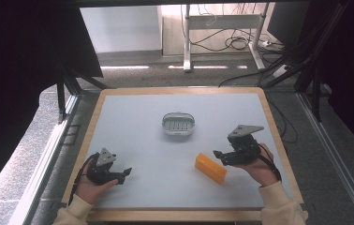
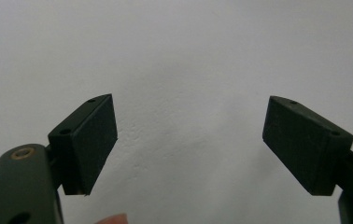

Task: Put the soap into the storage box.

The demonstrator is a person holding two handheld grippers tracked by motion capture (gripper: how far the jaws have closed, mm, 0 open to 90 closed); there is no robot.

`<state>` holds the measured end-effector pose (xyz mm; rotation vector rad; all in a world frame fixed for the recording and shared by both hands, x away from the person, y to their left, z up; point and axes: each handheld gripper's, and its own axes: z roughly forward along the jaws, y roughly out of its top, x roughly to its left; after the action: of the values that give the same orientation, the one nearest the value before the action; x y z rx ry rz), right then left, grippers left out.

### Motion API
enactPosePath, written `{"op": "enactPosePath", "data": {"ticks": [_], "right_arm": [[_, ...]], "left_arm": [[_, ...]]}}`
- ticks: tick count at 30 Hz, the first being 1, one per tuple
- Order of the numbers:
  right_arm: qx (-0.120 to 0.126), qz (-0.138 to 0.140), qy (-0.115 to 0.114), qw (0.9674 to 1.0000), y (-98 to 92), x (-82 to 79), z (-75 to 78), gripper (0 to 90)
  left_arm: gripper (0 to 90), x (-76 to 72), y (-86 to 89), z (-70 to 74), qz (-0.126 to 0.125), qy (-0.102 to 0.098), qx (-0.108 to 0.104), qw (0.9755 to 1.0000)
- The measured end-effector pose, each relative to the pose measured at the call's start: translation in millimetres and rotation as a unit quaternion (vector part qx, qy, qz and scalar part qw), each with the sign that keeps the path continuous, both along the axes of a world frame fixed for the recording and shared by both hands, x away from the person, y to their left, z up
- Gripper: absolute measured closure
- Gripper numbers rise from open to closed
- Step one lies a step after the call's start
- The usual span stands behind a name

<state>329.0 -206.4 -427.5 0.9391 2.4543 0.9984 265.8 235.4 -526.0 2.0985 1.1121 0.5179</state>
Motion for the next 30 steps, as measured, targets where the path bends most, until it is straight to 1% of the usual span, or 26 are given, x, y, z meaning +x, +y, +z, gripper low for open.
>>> {"op": "enactPosePath", "data": {"ticks": [1, 2, 6, 9, 10, 13, 16, 18, 19, 21, 26, 28, 30], "right_arm": [[-0.003, 0.001, 0.006, 1.0000, 1.8, 1.1, 0.8, 24.6], [-0.003, 0.001, 0.006, 1.0000, 1.8, 1.1, 0.8, 24.6], [-0.003, 0.004, 0.022, 0.9997, 8.8, 3.6, 5.1, 26.4], [-0.008, 0.011, 0.027, 0.9995, 12.9, 3.4, 6.6, 26.4], [-0.015, 0.019, 0.030, 0.9992, 17.4, 2.7, 7.7, 26.4], [-0.022, 0.028, 0.036, 0.9987, 23.6, 2.1, 7.3, 26.4], [-0.034, 0.036, 0.046, 0.9977, 30.8, 1.6, 3.2, 27.9], [-0.036, 0.038, 0.048, 0.9975, 32.6, 1.1, 1.2, 28.6], [-0.043, 0.046, 0.055, 0.9965, 35.9, 0.3, -3.8, 29.8], [-0.056, 0.048, 0.062, 0.9953, 38.4, -1.9, -7.8, 30.5], [-0.072, 0.052, 0.070, 0.9936, 42.1, -3.4, -13.5, 31.7], [-0.079, 0.058, 0.068, 0.9929, 44.2, -3.7, -16.6, 32.5], [-0.089, 0.062, 0.074, 0.9914, 46.7, -4.4, -20.9, 33.5]], "left_arm": [[17.7, 0.0, 0.0, 0.0, 0.000, 0.000, 0.000, 1.0000], [17.7, 0.0, 0.1, 0.1, 0.000, 0.000, 0.000, 1.0000], [17.7, -0.7, 0.2, 1.4, 0.000, -0.003, 0.000, 1.0000], [17.7, -0.9, 0.4, 2.1, -0.001, -0.005, 0.000, 1.0000], [17.7, -0.9, 0.4, 2.3, -0.001, -0.005, 0.001, 1.0000], [17.7, -1.2, 0.8, 2.6, -0.001, -0.005, 0.001, 1.0000], [17.7, -1.3, 1.5, 2.8, -0.001, -0.006, 0.000, 1.0000], [17.7, -1.3, 1.5, 2.7, 0.000, -0.005, -0.001, 1.0000], [17.7, -1.0, 1.7, 2.9, -0.001, -0.005, 0.000, 1.0000], [17.7, -0.7, 1.6, 2.7, -0.002, -0.006, -0.001, 1.0000], [17.7, -0.8, 1.1, 2.7, -0.003, -0.005, 0.000, 1.0000], [17.7, -0.8, 1.1, 2.7, -0.003, -0.005, 0.000, 1.0000], [17.7, -0.6, 1.0, 2.4, -0.002, -0.004, -0.001, 1.0000]]}}
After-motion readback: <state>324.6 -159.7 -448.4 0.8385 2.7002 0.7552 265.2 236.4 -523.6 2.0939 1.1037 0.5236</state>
